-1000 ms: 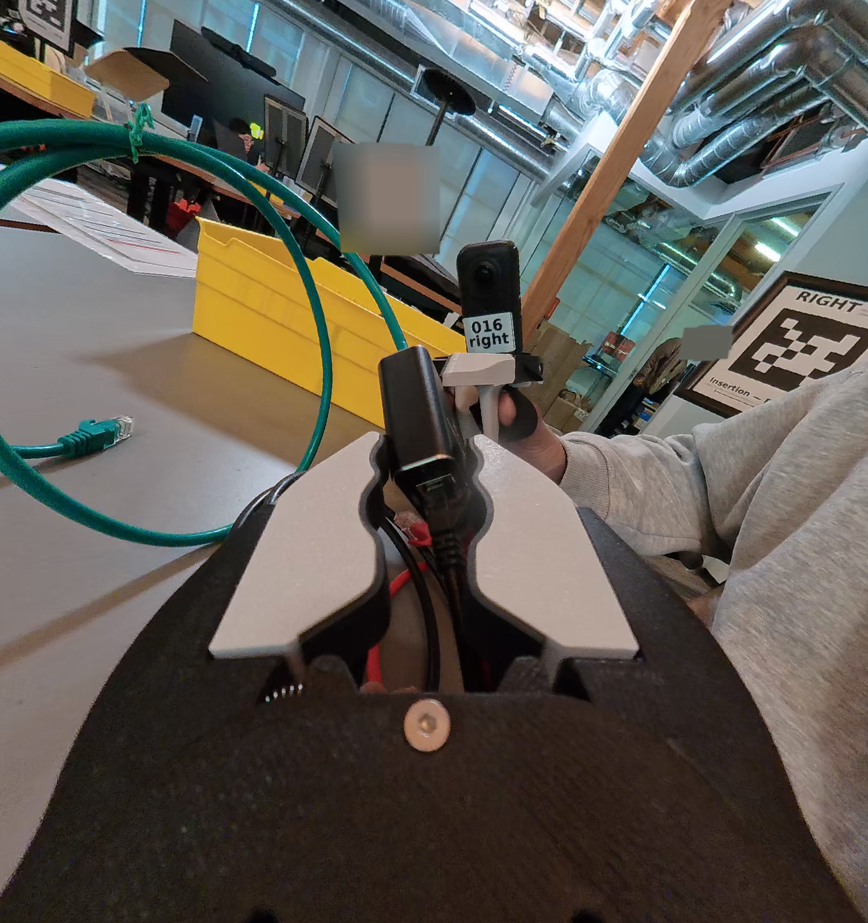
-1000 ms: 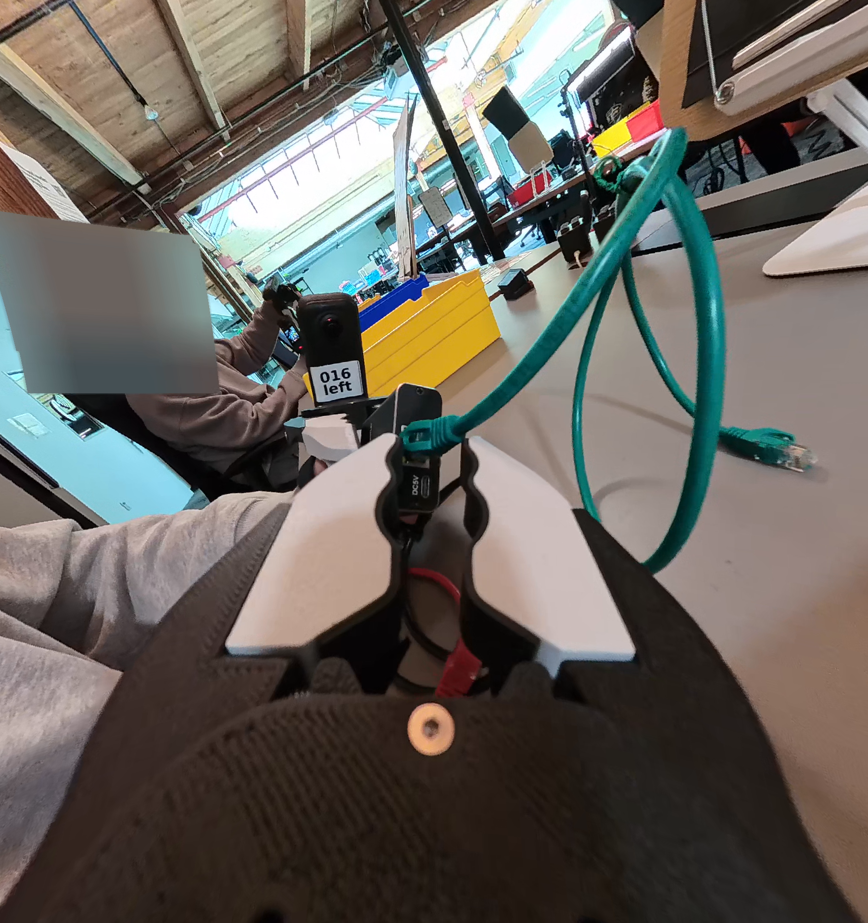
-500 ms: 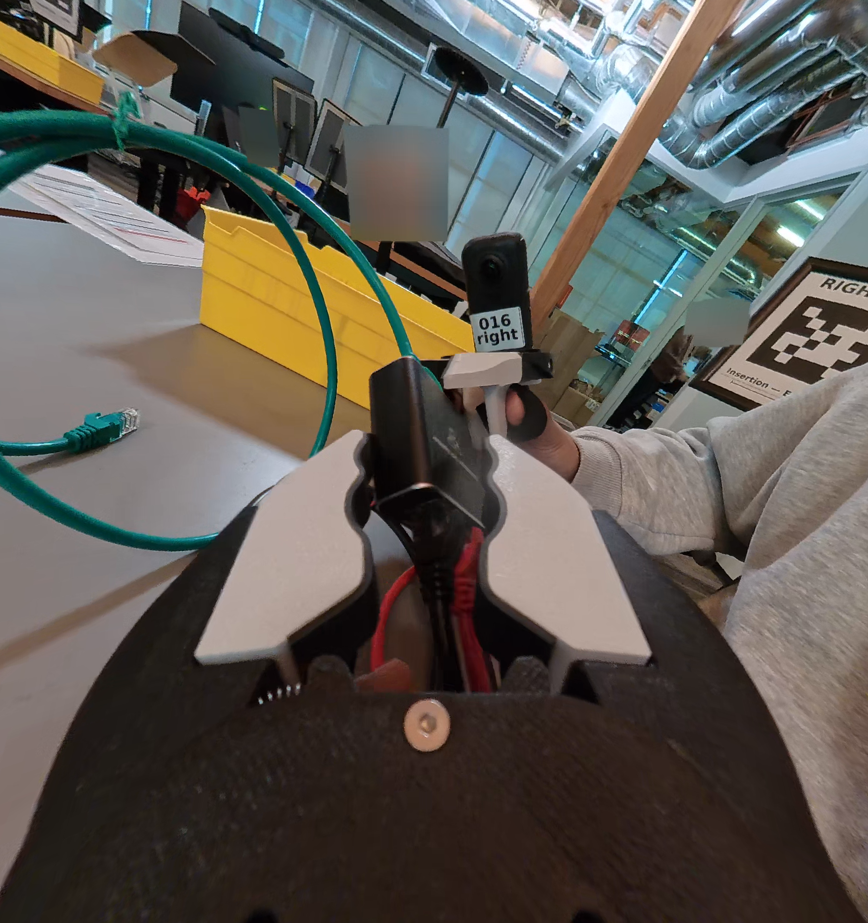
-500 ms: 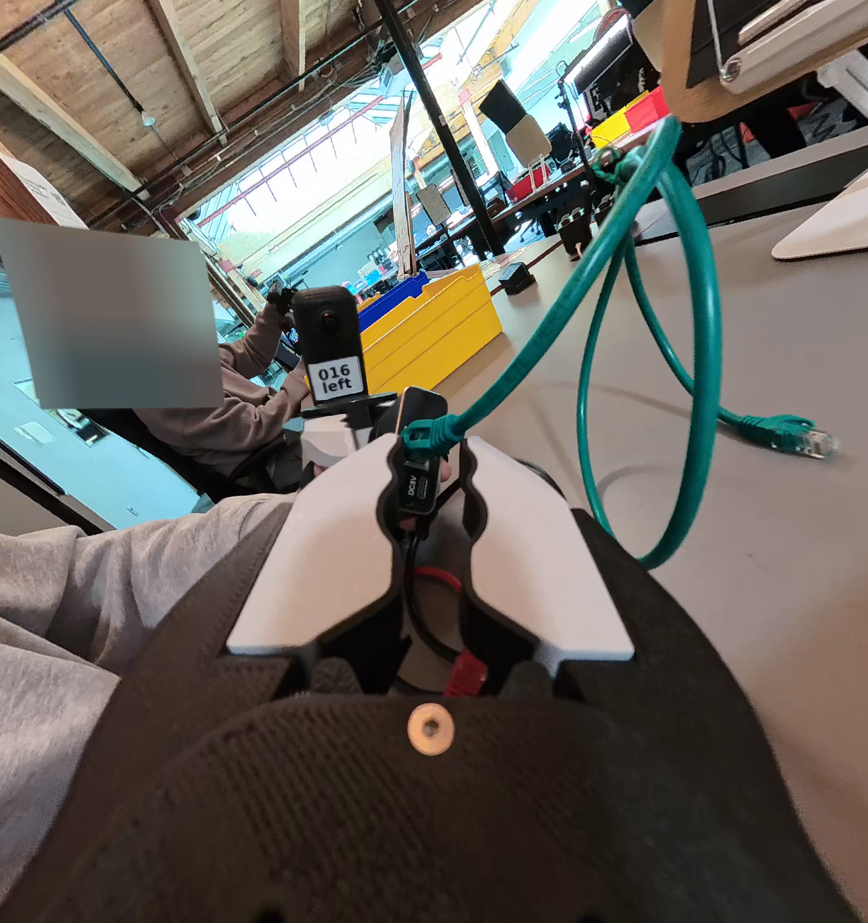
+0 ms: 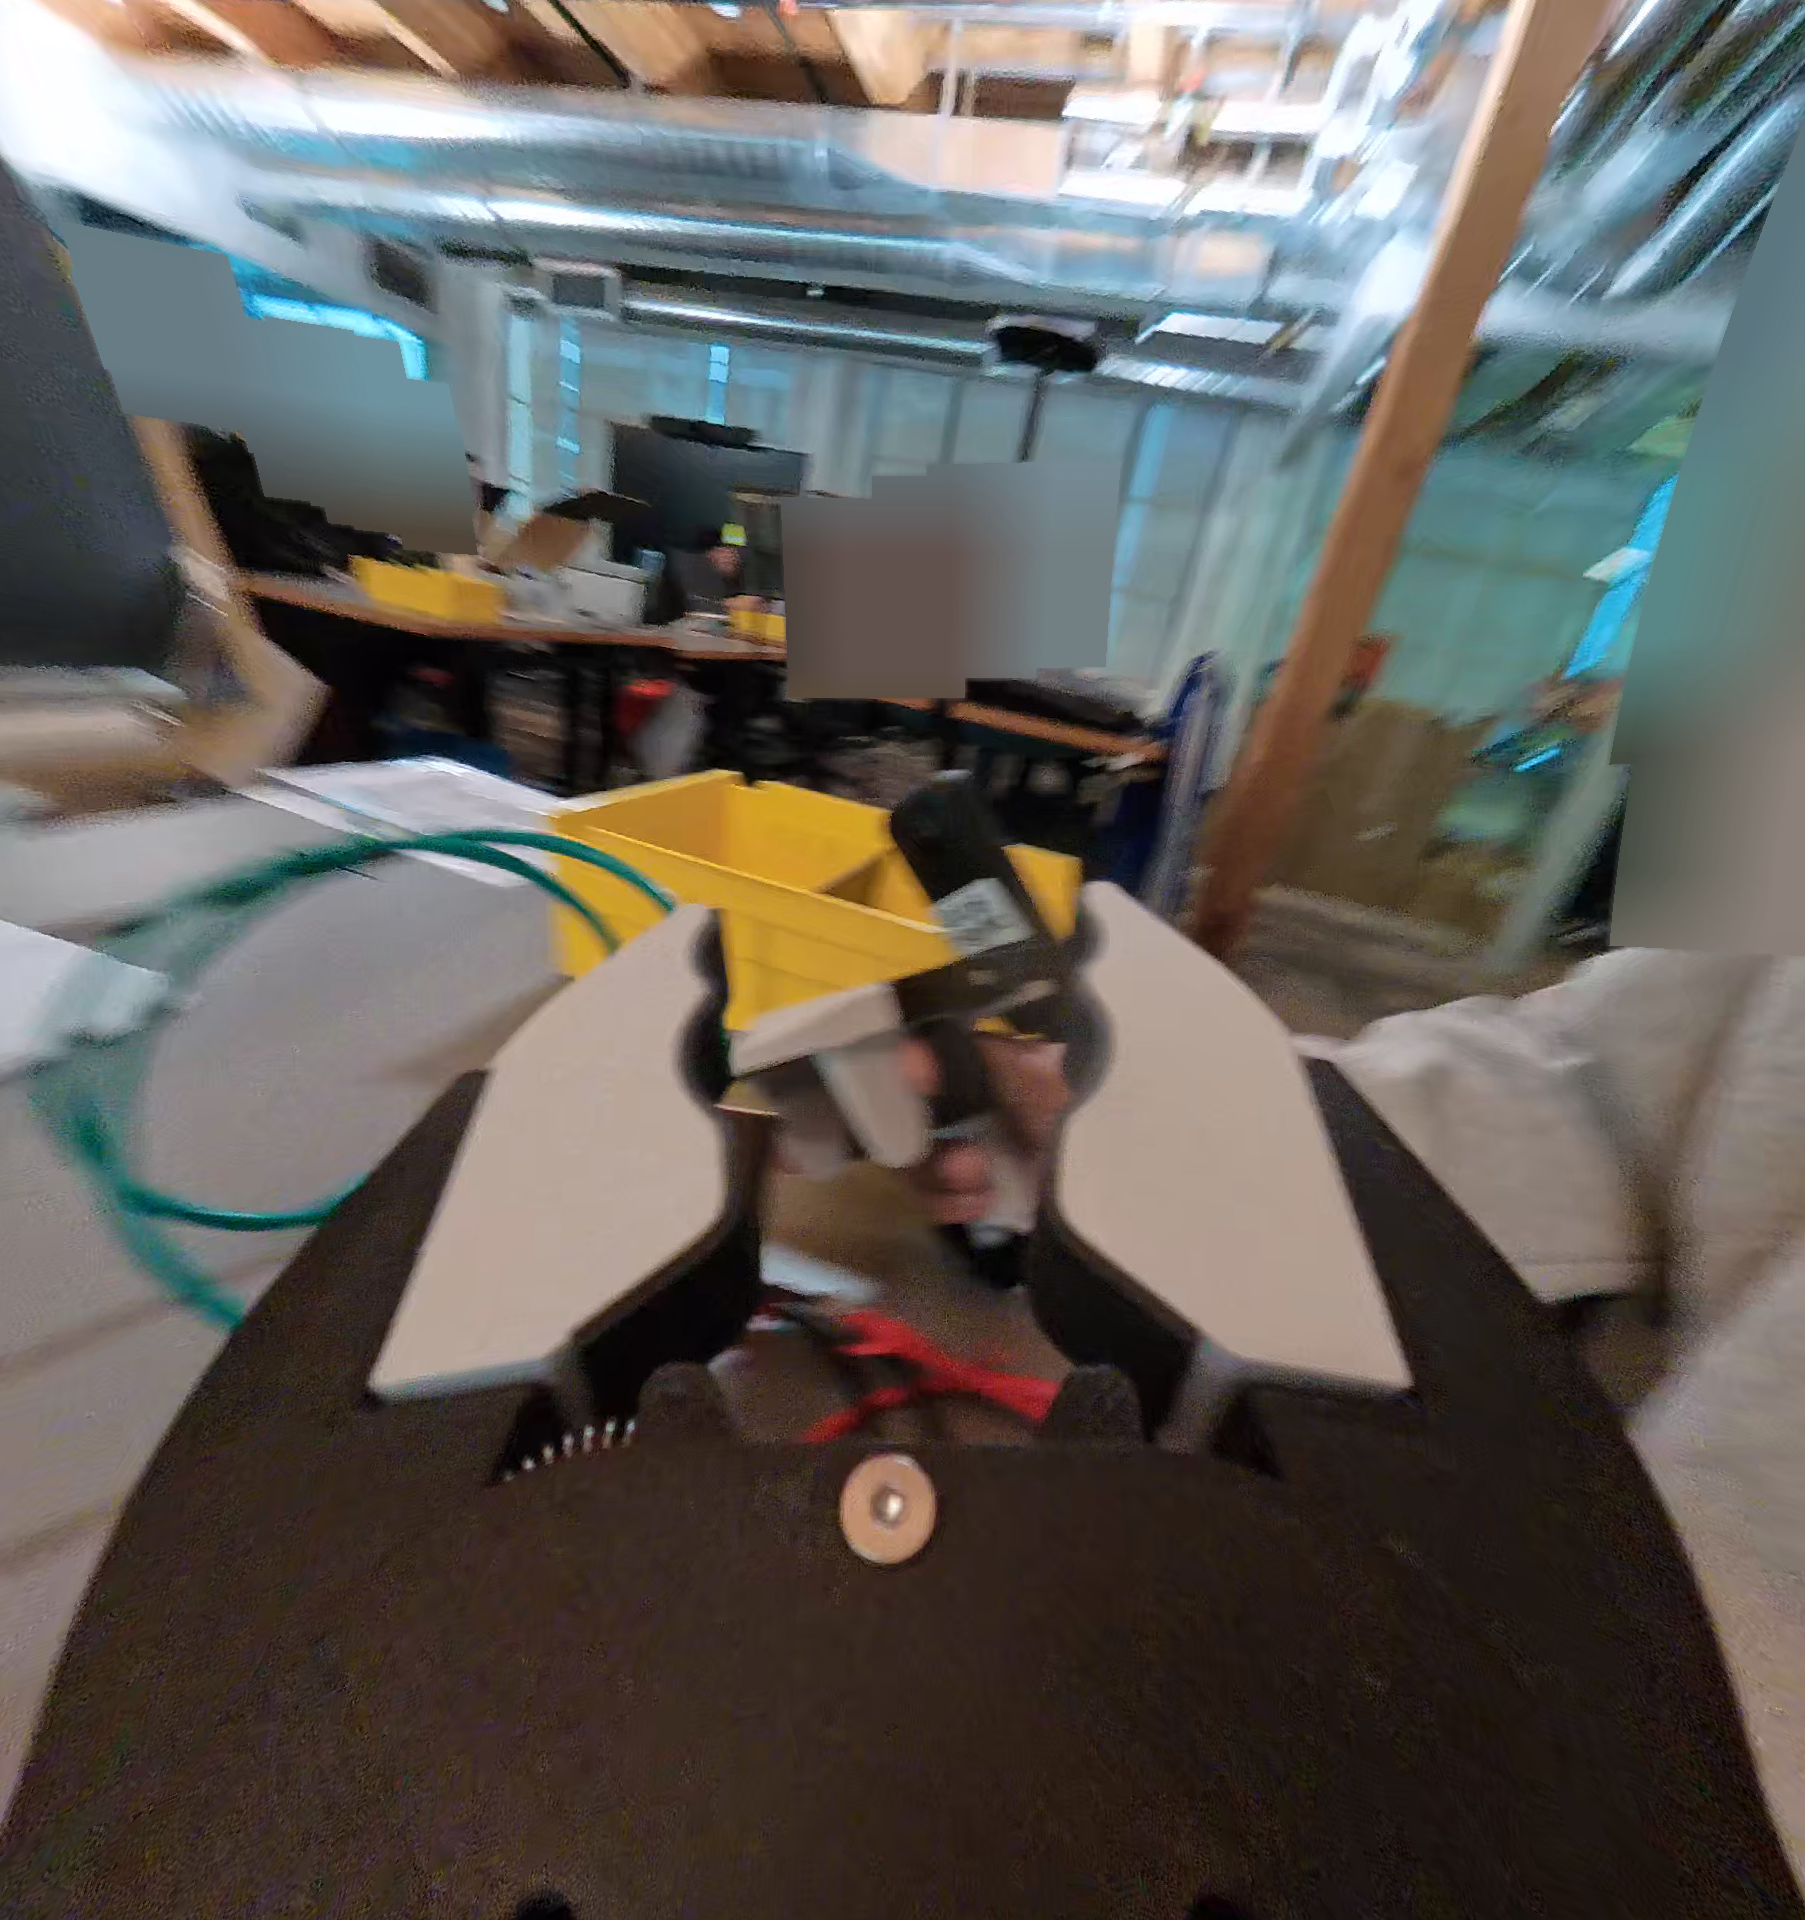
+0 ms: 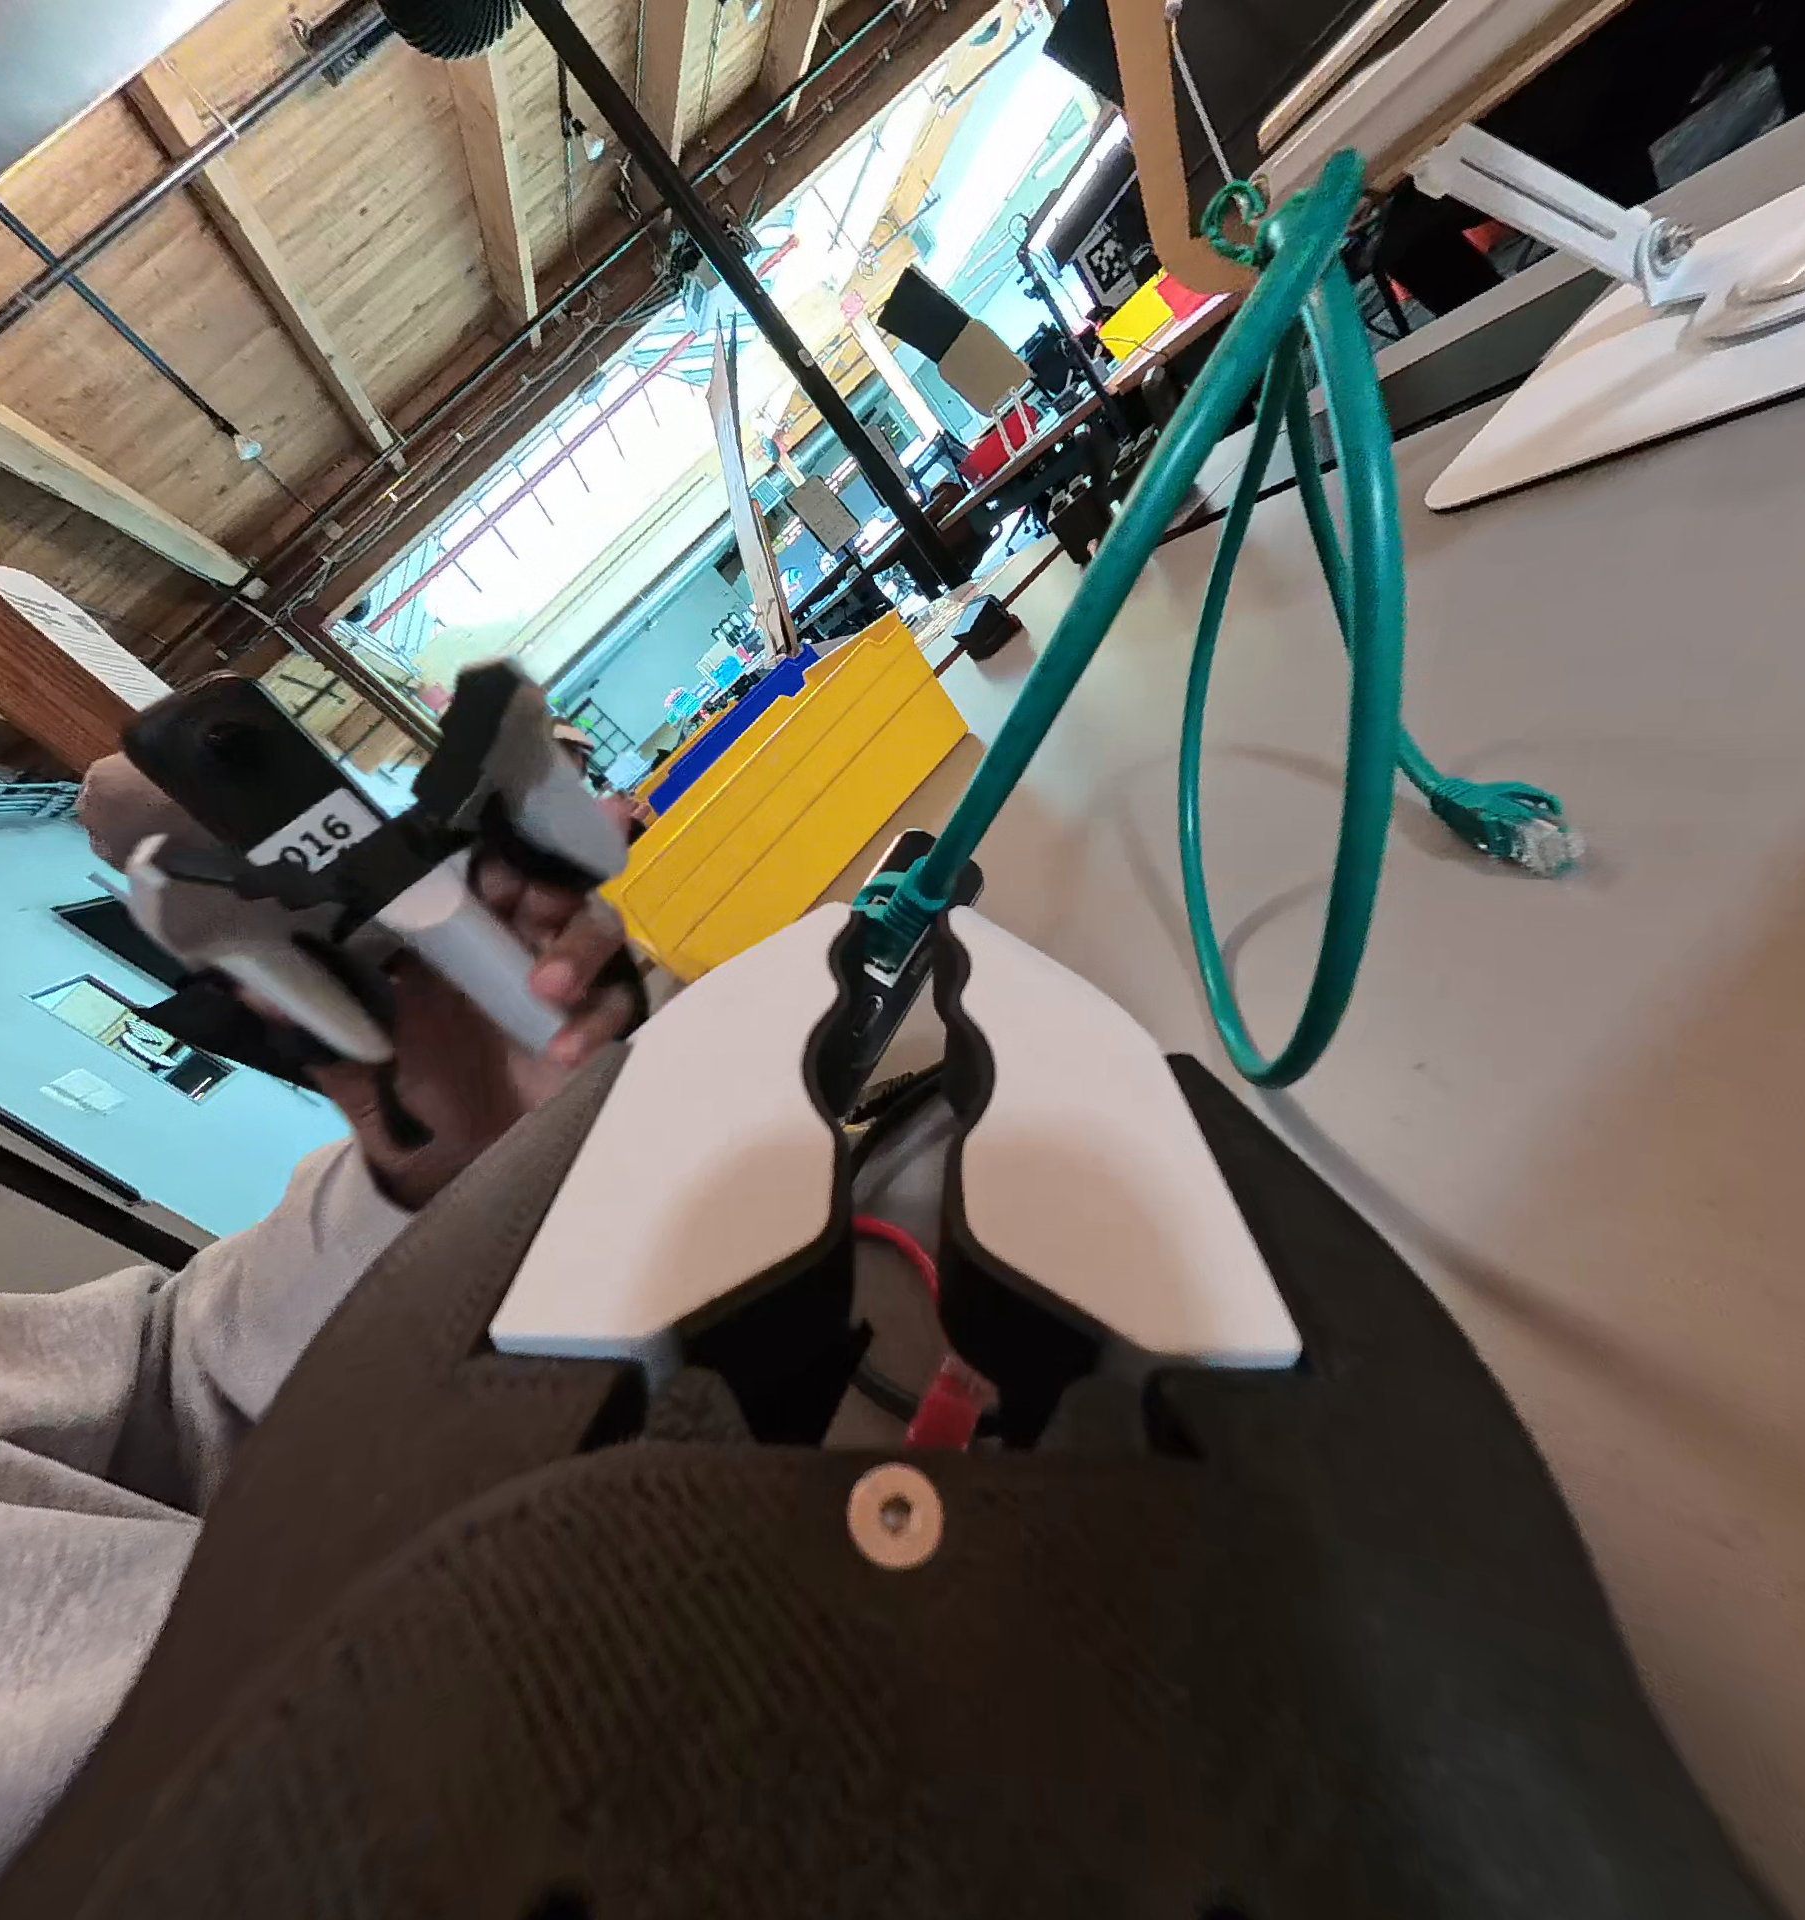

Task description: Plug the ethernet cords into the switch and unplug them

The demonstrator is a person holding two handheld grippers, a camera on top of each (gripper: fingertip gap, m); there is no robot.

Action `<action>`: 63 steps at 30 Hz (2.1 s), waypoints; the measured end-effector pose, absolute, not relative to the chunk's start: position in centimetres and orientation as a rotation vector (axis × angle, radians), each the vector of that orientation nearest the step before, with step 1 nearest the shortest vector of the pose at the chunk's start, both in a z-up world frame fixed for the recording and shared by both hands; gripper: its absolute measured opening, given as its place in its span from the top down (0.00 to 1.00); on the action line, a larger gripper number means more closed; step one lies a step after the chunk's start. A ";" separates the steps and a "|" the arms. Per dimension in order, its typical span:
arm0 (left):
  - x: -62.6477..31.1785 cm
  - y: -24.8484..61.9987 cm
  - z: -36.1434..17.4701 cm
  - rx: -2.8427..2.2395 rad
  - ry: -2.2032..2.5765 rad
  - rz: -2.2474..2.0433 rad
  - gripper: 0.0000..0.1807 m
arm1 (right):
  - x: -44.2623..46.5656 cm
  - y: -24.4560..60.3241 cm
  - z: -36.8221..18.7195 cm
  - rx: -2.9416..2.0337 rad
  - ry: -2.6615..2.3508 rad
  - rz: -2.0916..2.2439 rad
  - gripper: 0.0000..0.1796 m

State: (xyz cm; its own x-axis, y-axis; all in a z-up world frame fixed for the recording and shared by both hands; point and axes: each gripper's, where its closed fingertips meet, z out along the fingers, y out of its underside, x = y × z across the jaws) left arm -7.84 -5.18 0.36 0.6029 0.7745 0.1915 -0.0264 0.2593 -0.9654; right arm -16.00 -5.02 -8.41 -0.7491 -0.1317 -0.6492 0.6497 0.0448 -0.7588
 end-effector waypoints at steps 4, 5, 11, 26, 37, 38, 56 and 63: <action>-7.0 -0.1 -1.9 -0.940 -0.835 0.077 0.89 | -16.0 -4.8 -8.1 0.520 1.748 -1.784 0.94; -7.2 1.0 -3.3 -0.896 -0.881 -0.019 0.88 | -15.9 -4.8 -8.1 0.517 1.748 -1.785 0.94; -9.5 0.4 -6.7 -0.537 -1.109 -0.219 0.72 | -15.4 -4.6 -7.1 0.471 1.707 -1.823 0.94; -10.4 -7.0 -7.3 -0.272 -1.161 -0.051 0.59 | -11.8 -4.6 -5.2 0.328 1.553 -1.811 1.00; -10.4 -7.7 -8.8 -0.407 -1.192 -0.039 0.80 | -7.3 -5.6 -6.3 0.017 1.821 -1.787 1.00; -10.4 -7.9 -8.7 -0.422 -1.194 -0.025 0.80 | -7.5 -5.5 -6.1 0.029 1.803 -1.799 1.00; -9.4 -8.8 -10.4 -1.363 -1.116 0.259 0.80 | -12.6 -4.9 -5.4 -0.041 2.161 -2.208 0.84; -8.5 -8.1 -11.2 -1.538 -0.973 0.338 0.81 | -11.5 -6.1 -9.3 -0.024 2.252 -1.848 0.81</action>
